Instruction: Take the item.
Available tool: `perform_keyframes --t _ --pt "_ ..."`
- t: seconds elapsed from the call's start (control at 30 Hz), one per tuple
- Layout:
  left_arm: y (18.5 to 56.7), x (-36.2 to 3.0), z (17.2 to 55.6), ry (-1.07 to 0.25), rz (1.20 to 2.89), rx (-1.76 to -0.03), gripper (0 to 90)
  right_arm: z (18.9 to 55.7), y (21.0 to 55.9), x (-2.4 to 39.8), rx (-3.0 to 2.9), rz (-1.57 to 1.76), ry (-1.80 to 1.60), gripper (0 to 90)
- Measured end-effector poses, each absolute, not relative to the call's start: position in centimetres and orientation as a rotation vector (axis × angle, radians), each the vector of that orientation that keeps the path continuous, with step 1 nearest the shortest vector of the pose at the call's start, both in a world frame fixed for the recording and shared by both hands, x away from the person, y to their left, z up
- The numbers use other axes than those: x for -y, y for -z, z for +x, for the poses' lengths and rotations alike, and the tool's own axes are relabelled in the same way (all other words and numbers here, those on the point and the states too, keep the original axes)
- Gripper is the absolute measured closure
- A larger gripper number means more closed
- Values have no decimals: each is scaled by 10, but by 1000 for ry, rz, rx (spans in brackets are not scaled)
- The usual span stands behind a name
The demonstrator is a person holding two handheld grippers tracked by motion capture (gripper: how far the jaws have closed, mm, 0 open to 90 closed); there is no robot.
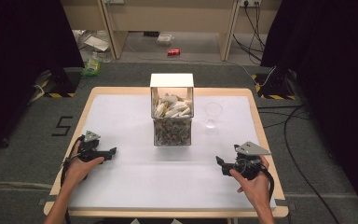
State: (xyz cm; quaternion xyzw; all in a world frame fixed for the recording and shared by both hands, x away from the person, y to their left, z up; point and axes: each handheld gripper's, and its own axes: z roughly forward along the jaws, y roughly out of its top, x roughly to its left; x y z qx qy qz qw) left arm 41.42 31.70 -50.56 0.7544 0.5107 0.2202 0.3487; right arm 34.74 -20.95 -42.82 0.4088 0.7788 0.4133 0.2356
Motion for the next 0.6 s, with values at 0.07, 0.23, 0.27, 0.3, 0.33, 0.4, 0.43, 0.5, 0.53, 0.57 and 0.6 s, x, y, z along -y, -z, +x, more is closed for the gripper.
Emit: perform_keyframes --t 0.07,0.23,0.27,0.3,0.33,0.4,0.43,0.5,0.53,0.57,0.6 --pt "506 -317 414 -570 1956 -1324 130 348 423 207 -2131 1107 -1142 174" --pt "506 -317 414 -569 1951 -1325 130 352 411 201 -2121 1090 -1158 180" --pt "506 -317 414 -570 1951 -1325 130 353 408 200 -2115 1087 -1160 182" --pt "506 -317 414 -570 1952 -1325 130 354 407 200 -2114 1085 -1163 182" --pt "506 -317 414 -570 1951 -1325 130 355 405 198 -2108 1083 -1167 183" --pt "506 -317 414 -569 1951 -1325 130 357 400 196 -2108 1073 -1172 185" --pt "506 -317 414 -569 1951 -1325 130 358 398 194 -2107 1067 -1175 185" --pt "506 -317 414 -570 1951 -1325 130 359 396 193 -2103 1064 -1177 185" --pt "506 -317 414 -570 1952 -1325 130 360 393 191 -2101 1059 -1183 186" --pt "506 -317 414 -569 1951 -1325 130 361 391 189 -2100 1056 -1184 186" --pt "506 -317 414 -569 1951 -1325 130 361 390 188 -2100 1052 -1186 187"
